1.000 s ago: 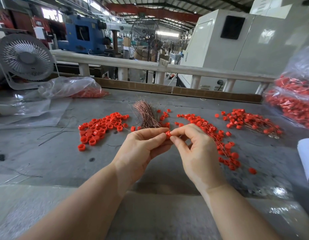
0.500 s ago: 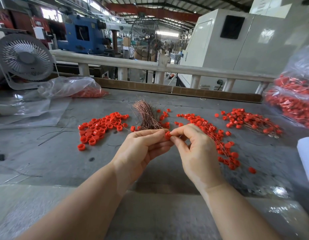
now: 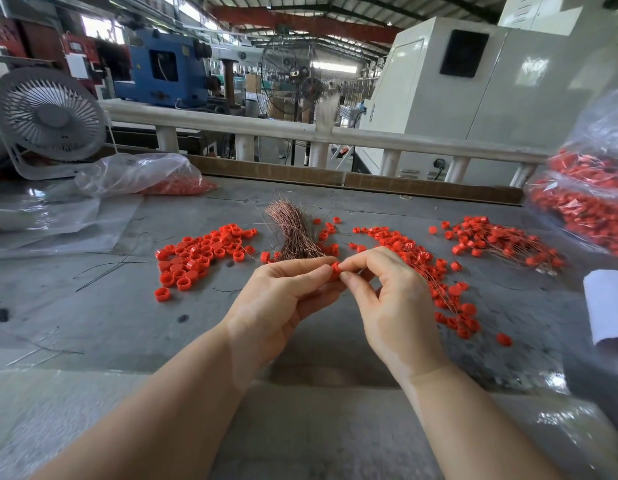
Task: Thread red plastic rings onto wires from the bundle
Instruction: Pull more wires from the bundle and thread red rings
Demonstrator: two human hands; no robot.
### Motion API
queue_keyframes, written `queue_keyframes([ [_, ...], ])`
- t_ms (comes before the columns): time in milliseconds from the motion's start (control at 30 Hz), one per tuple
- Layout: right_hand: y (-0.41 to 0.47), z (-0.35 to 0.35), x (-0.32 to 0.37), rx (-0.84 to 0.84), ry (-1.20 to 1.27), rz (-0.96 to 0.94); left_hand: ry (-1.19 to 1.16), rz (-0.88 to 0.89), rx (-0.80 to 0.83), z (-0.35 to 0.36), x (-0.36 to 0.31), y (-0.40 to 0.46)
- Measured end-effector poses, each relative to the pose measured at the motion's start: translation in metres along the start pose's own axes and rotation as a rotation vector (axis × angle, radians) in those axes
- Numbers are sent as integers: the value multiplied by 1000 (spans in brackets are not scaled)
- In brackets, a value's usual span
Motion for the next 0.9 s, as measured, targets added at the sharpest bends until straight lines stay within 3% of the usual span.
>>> queue_keyframes([
  [900, -1, -1, 1, -7, 12, -9, -39, -18, 17, 2, 2, 0],
])
Point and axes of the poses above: each hand's wrist, its own y-axis towards the middle knuckle, its own z-axis out of the palm, x = y × z, the point moved 6 cm from there along y, towards the middle knuckle, and after that the axes turned 7 degrees about z, right-handed, at the moved point
